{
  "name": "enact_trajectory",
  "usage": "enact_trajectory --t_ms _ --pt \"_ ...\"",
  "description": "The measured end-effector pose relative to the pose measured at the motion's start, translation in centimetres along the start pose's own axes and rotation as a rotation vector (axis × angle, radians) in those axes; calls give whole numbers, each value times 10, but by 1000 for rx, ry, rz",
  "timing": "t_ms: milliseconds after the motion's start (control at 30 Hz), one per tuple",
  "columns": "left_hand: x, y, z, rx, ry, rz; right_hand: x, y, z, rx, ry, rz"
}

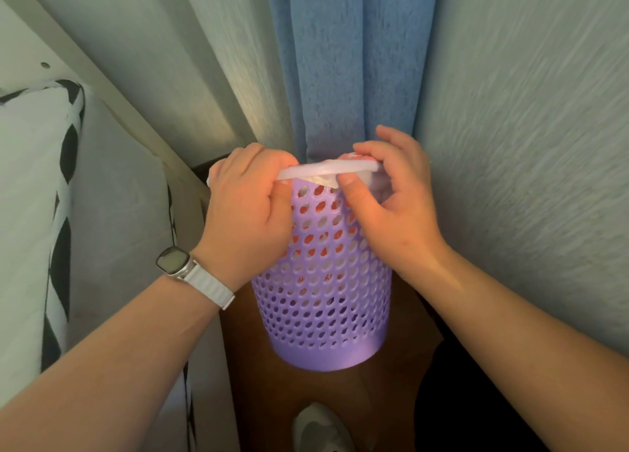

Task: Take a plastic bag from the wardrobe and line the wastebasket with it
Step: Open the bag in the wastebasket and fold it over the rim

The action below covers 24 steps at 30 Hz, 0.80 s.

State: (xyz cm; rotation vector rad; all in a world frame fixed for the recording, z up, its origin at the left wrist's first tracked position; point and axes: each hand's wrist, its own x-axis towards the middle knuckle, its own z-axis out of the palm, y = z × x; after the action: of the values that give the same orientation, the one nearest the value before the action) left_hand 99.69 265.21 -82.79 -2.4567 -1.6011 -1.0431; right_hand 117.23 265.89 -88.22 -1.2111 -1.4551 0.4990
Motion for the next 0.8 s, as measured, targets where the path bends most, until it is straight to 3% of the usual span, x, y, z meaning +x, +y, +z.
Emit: enact_trajectory --t_ms 300,500,800 --pt "0 -2 0 -36 15 23 2 -1 -3 66 31 33" --pt "-1 15 -4 91 25 86 1 -5 2 37 89 14" --pt "-2 26 9 151 109 -7 -3 -18 13 -26 117 -6"
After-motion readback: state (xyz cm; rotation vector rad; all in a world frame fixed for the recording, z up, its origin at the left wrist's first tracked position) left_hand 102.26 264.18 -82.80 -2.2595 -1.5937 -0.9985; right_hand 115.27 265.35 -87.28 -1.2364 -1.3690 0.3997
